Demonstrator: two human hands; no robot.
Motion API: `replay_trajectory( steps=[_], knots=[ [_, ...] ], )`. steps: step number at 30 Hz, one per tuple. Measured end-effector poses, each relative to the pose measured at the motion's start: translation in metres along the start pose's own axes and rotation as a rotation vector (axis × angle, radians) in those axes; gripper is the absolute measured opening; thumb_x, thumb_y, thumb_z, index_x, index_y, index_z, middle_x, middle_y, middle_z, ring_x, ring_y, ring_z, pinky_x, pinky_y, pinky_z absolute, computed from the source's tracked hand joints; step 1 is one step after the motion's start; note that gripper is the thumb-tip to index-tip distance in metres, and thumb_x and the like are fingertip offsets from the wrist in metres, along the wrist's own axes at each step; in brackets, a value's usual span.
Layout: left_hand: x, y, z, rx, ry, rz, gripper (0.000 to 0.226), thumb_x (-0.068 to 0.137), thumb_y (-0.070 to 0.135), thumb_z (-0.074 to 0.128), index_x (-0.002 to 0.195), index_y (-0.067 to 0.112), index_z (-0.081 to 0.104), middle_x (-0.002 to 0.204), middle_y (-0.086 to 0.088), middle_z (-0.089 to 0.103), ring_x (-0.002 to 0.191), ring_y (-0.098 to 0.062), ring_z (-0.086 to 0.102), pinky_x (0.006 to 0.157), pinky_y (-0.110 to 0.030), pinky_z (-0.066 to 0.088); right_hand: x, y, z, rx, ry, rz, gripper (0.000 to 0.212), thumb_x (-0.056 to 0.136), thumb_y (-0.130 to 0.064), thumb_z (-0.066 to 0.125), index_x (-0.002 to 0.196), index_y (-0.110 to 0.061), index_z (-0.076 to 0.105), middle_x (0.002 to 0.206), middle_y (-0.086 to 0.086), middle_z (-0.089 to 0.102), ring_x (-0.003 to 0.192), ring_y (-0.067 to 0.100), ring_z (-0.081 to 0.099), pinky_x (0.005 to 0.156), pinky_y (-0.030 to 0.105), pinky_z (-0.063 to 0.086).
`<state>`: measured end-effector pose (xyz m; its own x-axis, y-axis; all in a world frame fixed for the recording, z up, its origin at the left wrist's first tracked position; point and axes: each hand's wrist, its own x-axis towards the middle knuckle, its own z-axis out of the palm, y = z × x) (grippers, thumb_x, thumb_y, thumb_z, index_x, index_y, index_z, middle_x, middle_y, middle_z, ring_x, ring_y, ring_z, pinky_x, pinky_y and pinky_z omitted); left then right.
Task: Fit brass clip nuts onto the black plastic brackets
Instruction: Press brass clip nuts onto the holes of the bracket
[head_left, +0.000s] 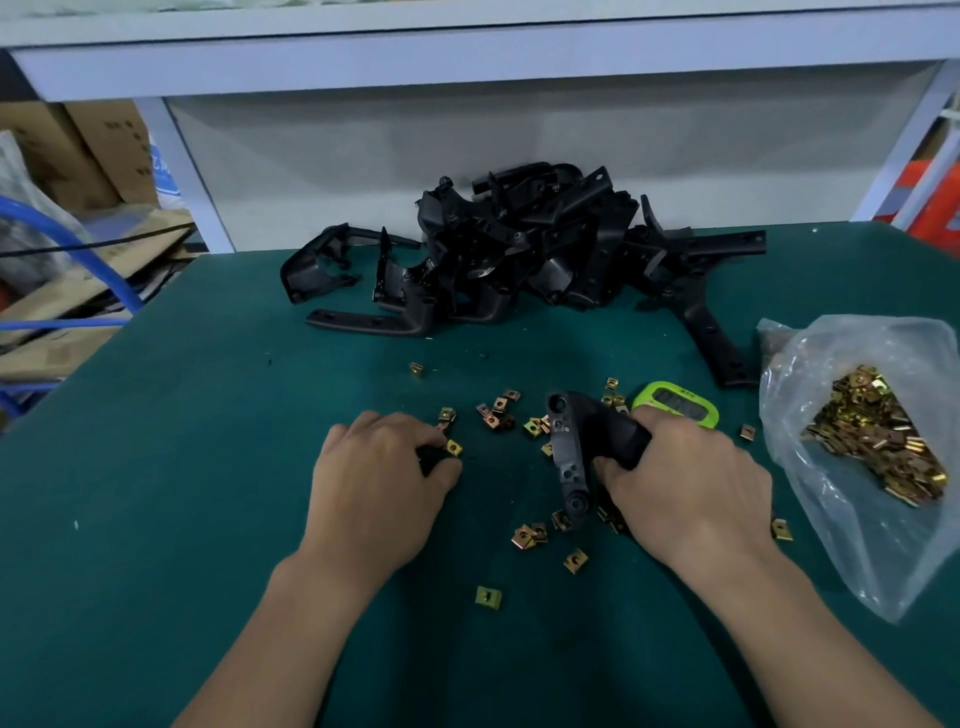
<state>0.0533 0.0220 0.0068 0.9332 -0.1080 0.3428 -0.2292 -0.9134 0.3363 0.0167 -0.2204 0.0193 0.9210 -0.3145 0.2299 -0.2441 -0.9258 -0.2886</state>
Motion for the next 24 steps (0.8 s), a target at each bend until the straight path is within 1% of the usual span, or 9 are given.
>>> replay_trajectory(
  steps=[4,7,11,14,16,19,21,23,24],
  knots=[
    [0.002,0.007,0.008,-0.1,0.064,-0.035,0.012,0.084,0.04,0.079,0.093,0.032,0.08,0.1,0.018,0.074,0.096,-0.012,0.055,0.09,-0.033,0.042,-0.001,0.0,0.002,0.009,0.019,-0.005,0.02,0.081,-0.056,0.068,0.091,-0.039,0.061,0.056,-0.016,0.036,0.061,0.025,0.042,0.054,0.031,0.029],
    [0.004,0.009,0.01,-0.127,0.08,-0.061,0.008,0.079,0.036,0.084,0.084,0.031,0.08,0.092,0.017,0.074,0.091,-0.012,0.053,0.085,-0.036,0.046,-0.002,-0.001,0.002,0.01,0.013,-0.012,0.019,0.081,-0.055,0.068,0.091,-0.04,0.061,0.057,-0.016,0.037,0.062,0.025,0.044,0.056,0.031,0.032],
    [0.002,0.014,0.011,-0.159,0.035,-0.011,0.01,0.08,0.031,0.084,0.087,0.034,0.077,0.093,0.02,0.072,0.091,-0.007,0.048,0.088,-0.029,0.039,-0.001,0.0,0.003,0.014,0.016,-0.011,0.019,0.081,-0.053,0.069,0.09,-0.037,0.062,0.058,-0.017,0.037,0.063,0.024,0.045,0.058,0.032,0.033],
    [-0.001,0.018,0.01,-0.2,0.004,-0.01,0.011,0.083,0.031,0.081,0.088,0.037,0.073,0.088,0.026,0.062,0.087,-0.002,0.042,0.086,-0.025,0.033,-0.001,0.0,0.004,0.005,0.024,-0.016,0.02,0.081,-0.052,0.068,0.095,-0.038,0.065,0.058,-0.016,0.037,0.064,0.024,0.045,0.058,0.032,0.032],
    [-0.002,0.02,0.009,-0.249,-0.002,-0.061,0.018,0.083,0.027,0.081,0.083,0.037,0.067,0.078,0.029,0.052,0.079,-0.003,0.045,0.078,-0.025,0.035,-0.002,-0.002,0.004,-0.002,0.025,-0.021,0.022,0.082,-0.052,0.068,0.101,-0.04,0.066,0.06,-0.014,0.041,0.064,0.025,0.046,0.057,0.032,0.03],
    [-0.002,0.019,0.008,-0.258,-0.036,-0.057,0.021,0.084,0.022,0.08,0.079,0.035,0.064,0.07,0.027,0.046,0.077,0.006,0.048,0.066,-0.015,0.03,-0.002,-0.004,0.003,-0.005,0.013,-0.029,0.027,0.082,-0.05,0.068,0.107,-0.04,0.066,0.071,-0.008,0.059,0.073,0.029,0.06,0.06,0.032,0.033],
    [-0.003,0.017,0.008,-0.263,-0.051,-0.041,0.02,0.086,0.022,0.079,0.08,0.034,0.064,0.07,0.026,0.048,0.08,0.007,0.048,0.066,-0.012,0.029,-0.002,-0.005,0.002,0.006,0.005,-0.041,0.028,0.083,-0.049,0.068,0.109,-0.04,0.065,0.073,-0.008,0.061,0.079,0.03,0.065,0.062,0.033,0.037],
    [-0.005,0.019,0.007,-0.262,-0.039,-0.027,0.017,0.088,0.023,0.075,0.081,0.033,0.063,0.073,0.024,0.052,0.08,0.0,0.048,0.068,-0.014,0.031,-0.002,-0.006,0.001,0.017,-0.002,-0.049,0.029,0.084,-0.05,0.067,0.111,-0.04,0.065,0.077,-0.008,0.065,0.081,0.029,0.066,0.062,0.032,0.038],
    [-0.006,0.021,0.006,-0.253,-0.012,-0.021,0.015,0.09,0.023,0.072,0.081,0.031,0.063,0.074,0.022,0.054,0.079,-0.005,0.047,0.069,-0.018,0.033,-0.003,-0.006,0.001,0.017,-0.004,-0.053,0.029,0.084,-0.05,0.067,0.111,-0.04,0.065,0.081,-0.008,0.067,0.081,0.029,0.066,0.062,0.032,0.038]
  ],
)
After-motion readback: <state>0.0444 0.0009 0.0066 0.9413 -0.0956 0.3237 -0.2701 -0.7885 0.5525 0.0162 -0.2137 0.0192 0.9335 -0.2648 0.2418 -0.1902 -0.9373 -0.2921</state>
